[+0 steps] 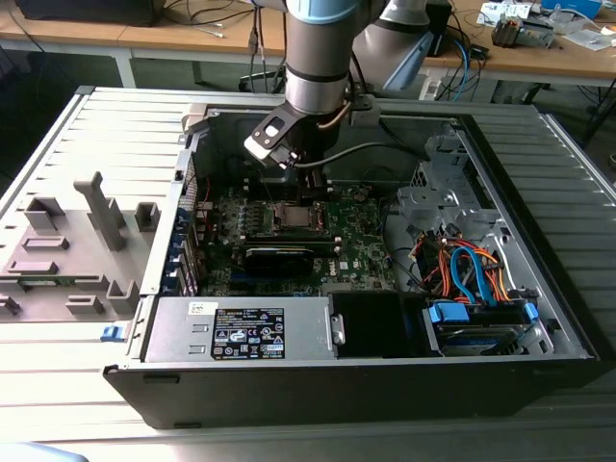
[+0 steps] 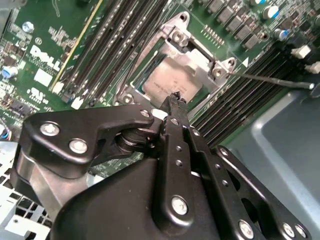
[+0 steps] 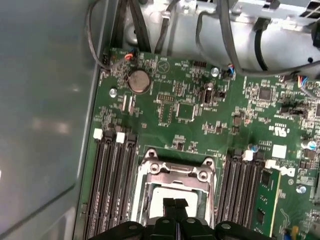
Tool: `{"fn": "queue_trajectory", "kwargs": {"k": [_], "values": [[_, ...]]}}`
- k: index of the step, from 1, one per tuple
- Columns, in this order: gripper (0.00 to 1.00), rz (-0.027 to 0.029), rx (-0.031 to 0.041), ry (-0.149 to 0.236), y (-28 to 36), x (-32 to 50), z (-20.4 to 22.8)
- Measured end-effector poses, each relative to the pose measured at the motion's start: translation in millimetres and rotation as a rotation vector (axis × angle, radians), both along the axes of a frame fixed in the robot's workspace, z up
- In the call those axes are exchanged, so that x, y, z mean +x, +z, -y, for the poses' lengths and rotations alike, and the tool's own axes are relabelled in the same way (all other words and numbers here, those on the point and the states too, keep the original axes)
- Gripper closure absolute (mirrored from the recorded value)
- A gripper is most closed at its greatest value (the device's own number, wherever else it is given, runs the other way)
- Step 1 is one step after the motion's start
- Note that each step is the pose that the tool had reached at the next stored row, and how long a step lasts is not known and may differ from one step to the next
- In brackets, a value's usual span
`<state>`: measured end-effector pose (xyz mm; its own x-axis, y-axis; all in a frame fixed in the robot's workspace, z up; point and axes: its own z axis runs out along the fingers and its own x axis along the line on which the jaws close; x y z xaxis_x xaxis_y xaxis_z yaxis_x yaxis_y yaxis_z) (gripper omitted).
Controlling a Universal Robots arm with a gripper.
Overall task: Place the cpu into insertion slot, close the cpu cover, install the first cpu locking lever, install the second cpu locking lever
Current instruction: 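Close the cpu cover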
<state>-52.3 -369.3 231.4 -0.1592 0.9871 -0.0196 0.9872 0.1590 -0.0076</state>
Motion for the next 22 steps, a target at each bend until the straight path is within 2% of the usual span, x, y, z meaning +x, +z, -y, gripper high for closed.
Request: {"fn": "queue_trajectory", "kwargs": {"k": [2,4,7,9,10,12,13,18,22], "values": [[0.89,0.0000,0.0000,0.000,-2.6,-5.0,0.0],[0.89,0.0000,0.0000,0.000,-4.1,-6.7,0.1],[0.89,0.0001,-0.0099,0.000,-7.0,-7.6,0.2],[0.89,-0.0003,-0.0254,-0.004,-9.4,-8.4,0.2],[0.89,-0.0034,-0.0284,-0.010,-10.7,-8.4,0.2],[0.89,-0.0299,-0.0286,-0.030,-13.8,-8.4,0.2],[0.89,-0.0367,-0.0288,-0.037,-15.0,-8.6,0.2],[0.89,-0.0368,-0.0289,-0.041,-16.8,-14.4,0.2],[0.89,-0.0369,-0.0289,-0.042,-21.6,-16.5,0.2]]}}
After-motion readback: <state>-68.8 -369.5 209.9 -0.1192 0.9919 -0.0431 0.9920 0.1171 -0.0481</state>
